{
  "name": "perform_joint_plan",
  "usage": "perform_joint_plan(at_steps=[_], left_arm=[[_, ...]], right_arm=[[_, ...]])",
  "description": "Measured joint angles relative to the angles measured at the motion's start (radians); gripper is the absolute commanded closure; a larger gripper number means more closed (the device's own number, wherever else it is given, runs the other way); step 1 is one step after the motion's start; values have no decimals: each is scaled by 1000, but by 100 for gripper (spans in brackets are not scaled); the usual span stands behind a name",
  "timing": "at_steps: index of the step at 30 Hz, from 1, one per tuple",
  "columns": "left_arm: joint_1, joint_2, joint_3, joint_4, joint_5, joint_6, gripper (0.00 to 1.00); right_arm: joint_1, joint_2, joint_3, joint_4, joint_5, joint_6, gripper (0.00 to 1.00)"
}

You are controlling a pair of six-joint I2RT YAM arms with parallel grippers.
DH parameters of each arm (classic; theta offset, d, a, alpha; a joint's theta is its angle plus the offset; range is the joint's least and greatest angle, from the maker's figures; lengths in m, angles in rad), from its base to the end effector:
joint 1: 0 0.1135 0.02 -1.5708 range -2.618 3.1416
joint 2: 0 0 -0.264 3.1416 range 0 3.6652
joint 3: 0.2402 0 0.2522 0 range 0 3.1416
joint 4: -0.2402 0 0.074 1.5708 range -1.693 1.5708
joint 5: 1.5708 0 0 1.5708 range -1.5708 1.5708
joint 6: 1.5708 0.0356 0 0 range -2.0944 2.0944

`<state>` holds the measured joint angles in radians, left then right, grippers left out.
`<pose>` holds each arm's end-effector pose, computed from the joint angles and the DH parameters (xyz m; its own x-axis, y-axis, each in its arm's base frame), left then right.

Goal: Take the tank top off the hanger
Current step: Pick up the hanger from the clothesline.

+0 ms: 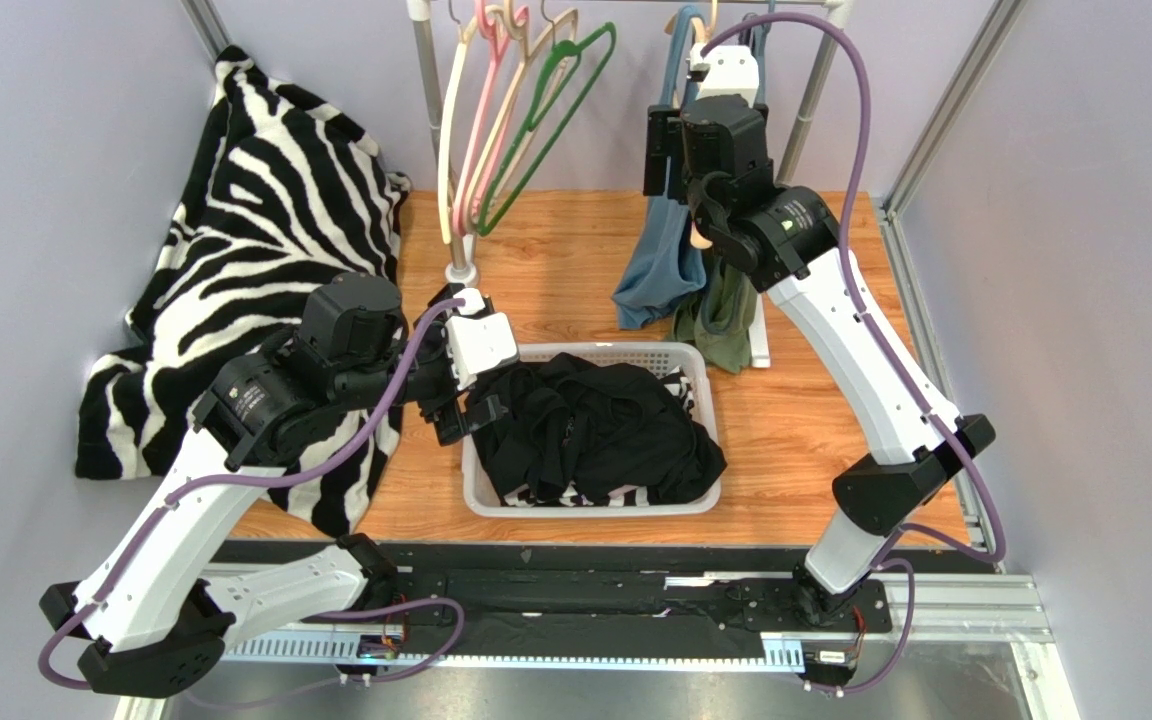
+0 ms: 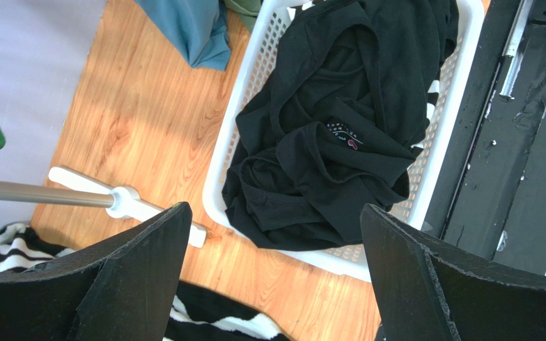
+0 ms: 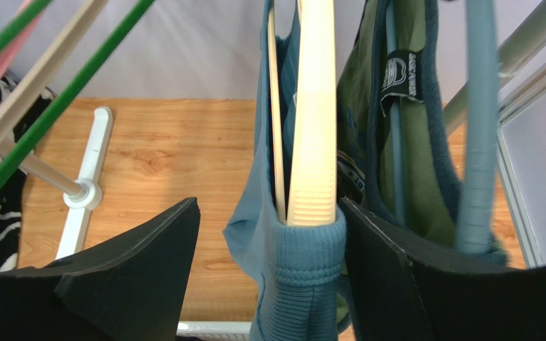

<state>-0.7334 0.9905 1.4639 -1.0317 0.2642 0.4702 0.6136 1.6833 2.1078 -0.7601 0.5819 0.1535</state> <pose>0.1110 -0.1126 0.4420 0.0165 0.5739 -0.8188 0.9010 0.3465 0.2610 0.2942 0.1833 0.4972 -0.2748 -0.0373 -0.9608 -0.0149 0.9993 -0.0345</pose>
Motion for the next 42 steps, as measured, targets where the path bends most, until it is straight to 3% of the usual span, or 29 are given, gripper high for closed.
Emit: perform_joint_plan(at_steps=[4,7,10,13,14,15,17,18,19,20,21,22,29,42], left_arm=[[0,0,0,0,0,0,3],[0,0,0,0,1,0,3],[0,0,0,0,1,0,10],[0,-2,-3,0,0,3,31],[0,-3,-7,0,0,4,61],[0,-5,-11,2,0,4,76],[0,-11,-31,5,-2,13,90],[0,-12,-42,8,-4,10,89],[0,-13,-57,14,-13,7,80],[0,-11,-77,22,-29,5,35],[0,-6,-89,24,-42,4,6],[0,5,-103,27,-67,-3,1],[0,72,-110,11,-108,-22,1],[4,-38,-100,3,-51,-21,1]], right_arm=[[-2,3,-24,-29,1,14,30],[-2,0,-58,-29,0,22,52],[-2,-2,-93,-29,-6,29,70],[-2,-2,-100,-30,-13,34,85],[-2,-3,-100,-29,-15,31,91],[-2,-4,-100,-29,-21,28,95],[-4,-4,-100,-27,-29,17,100],[-4,-4,-100,-26,-35,8,100],[-4,-5,-100,-24,-38,2,100],[-5,-6,-101,-19,-42,-10,100],[-5,-8,-105,-10,-44,-23,100],[-6,-14,-114,3,-48,-35,100],[-6,-85,-194,93,-65,-128,100],[-5,-289,-397,224,-101,-172,100]])
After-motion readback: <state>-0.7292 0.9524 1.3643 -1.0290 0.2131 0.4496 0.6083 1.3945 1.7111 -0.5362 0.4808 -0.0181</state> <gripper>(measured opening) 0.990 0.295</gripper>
